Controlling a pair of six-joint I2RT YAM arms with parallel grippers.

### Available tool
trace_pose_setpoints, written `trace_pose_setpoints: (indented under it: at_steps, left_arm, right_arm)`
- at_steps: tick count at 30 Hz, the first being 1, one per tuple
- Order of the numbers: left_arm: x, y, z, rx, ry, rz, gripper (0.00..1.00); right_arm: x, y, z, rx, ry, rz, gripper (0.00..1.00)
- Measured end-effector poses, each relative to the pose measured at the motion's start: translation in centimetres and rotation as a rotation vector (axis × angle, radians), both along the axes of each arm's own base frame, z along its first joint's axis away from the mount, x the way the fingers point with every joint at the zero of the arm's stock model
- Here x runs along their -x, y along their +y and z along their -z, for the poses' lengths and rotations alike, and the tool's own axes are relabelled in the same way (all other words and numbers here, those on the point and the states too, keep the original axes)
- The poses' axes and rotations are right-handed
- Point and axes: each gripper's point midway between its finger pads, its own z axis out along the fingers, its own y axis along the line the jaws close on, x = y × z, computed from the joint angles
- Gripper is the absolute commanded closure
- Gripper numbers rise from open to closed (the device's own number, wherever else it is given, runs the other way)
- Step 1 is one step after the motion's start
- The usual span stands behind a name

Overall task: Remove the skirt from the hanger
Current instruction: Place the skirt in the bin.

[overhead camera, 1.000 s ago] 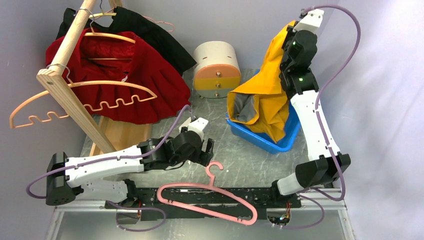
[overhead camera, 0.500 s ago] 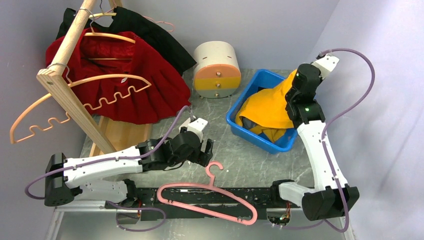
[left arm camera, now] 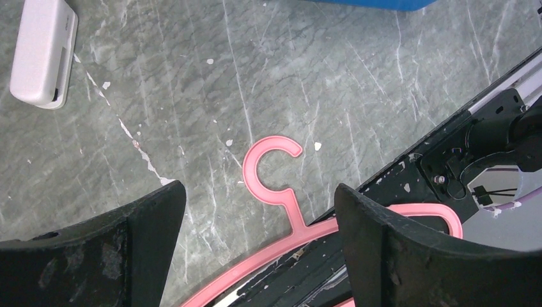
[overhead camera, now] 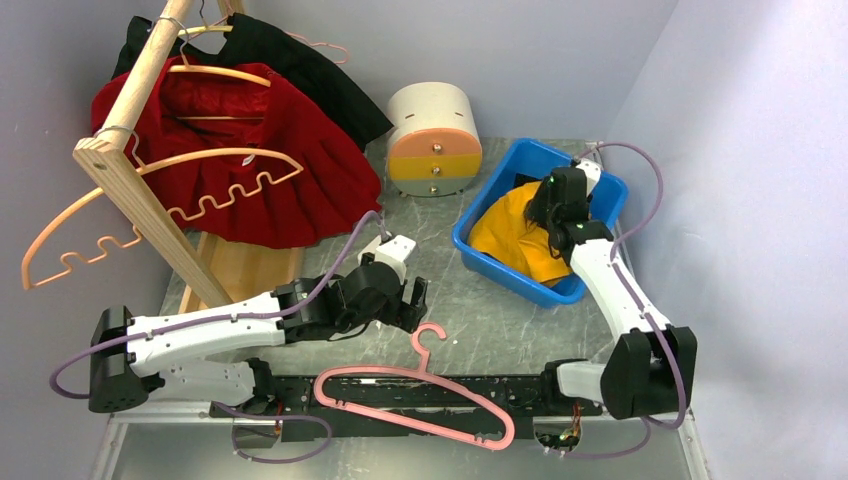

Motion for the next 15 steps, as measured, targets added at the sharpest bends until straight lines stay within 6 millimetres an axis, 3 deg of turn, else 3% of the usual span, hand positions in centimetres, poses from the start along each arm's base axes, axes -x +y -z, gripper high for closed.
trace_pose_setpoints:
  at_steps: [2, 4, 9, 12, 15]
  left_arm:
    - [0.0, 0.0, 0.0, 0.001, 0.0, 0.0, 0.09]
    - [0.0, 0.1, -0.2, 0.006, -0.003, 0.0, 0.09]
    - [-0.1, 0.5, -1.4, 0.037, -0.023, -0.012, 0.09]
    - [-0.4, 0.9, -2.3, 0.066, -0.044, -0.032, 0.08]
    - [-0.5, 1.4, -3.1, 0.093, -0.06, -0.053, 0.08]
  right_arm:
    - [1.0, 0.1, 0.2, 0.0, 0.029, -0.013, 0.2]
    - [1.7, 0.1, -0.9, 0.003, 0.025, -0.025, 0.19]
    - [3.3, 1.1, -8.0, -0.01, -0.11, -0.117, 0.19]
    - [4.7, 3.2, -12.1, -0.047, -0.212, -0.239, 0.19]
    - [5.7, 6.9, -13.3, -0.062, -0.216, -0.385, 0.19]
